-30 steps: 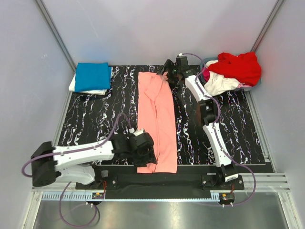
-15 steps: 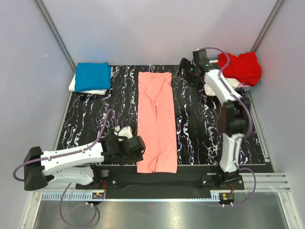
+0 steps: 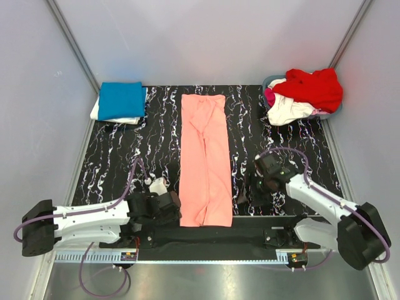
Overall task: Fold and stack the t-shirts
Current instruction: Fold the tshirt
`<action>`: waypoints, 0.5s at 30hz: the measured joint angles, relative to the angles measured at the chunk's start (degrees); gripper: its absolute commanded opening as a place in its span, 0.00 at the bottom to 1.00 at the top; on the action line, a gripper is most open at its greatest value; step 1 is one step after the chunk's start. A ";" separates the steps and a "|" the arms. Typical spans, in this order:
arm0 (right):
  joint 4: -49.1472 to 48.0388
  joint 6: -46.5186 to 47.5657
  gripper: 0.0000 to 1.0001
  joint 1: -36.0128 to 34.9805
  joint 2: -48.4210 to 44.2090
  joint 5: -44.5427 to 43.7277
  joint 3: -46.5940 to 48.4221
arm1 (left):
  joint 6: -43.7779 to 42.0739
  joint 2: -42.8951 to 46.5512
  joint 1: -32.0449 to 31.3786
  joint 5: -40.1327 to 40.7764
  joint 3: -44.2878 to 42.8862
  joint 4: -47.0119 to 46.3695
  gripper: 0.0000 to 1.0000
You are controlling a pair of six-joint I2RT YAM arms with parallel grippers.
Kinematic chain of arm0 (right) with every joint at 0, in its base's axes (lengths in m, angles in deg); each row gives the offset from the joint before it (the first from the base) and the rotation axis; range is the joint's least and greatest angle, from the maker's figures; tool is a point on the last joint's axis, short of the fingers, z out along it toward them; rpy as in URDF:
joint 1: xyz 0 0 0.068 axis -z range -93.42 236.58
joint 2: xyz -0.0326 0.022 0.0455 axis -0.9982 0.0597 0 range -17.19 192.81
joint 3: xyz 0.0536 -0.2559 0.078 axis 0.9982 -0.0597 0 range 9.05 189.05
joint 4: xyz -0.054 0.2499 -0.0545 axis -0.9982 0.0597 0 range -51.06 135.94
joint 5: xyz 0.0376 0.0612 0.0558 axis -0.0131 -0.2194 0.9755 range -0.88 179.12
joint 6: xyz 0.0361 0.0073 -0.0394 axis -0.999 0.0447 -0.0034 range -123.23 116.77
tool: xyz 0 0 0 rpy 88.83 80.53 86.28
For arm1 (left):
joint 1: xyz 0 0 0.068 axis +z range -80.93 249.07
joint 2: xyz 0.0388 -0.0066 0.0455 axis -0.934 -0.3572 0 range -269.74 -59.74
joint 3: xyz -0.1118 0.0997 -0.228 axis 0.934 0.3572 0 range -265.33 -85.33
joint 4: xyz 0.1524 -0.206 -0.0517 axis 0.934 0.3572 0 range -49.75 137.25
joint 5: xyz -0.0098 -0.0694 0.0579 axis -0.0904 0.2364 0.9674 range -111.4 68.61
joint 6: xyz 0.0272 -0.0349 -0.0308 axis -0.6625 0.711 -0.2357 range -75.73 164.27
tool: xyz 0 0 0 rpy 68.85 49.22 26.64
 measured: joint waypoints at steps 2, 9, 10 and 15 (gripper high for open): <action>0.07 -1.05 0.63 -2.05 -2.54 0.79 -3.02 | 0.31 -0.50 -0.02 -0.20 1.42 -2.62 0.47; -9.11 -5.86 0.58 -10.75 -4.33 4.11 -9.66 | 1.51 -2.64 -0.02 -0.68 2.73 -7.10 0.46; -10.36 -6.34 0.56 -11.91 -3.58 4.20 -10.40 | 1.57 -2.99 -0.02 -0.70 2.89 -7.69 0.46; -14.93 -6.56 0.49 -15.06 2.05 4.79 -10.78 | 1.73 -5.68 -0.02 -0.72 2.99 -9.16 0.45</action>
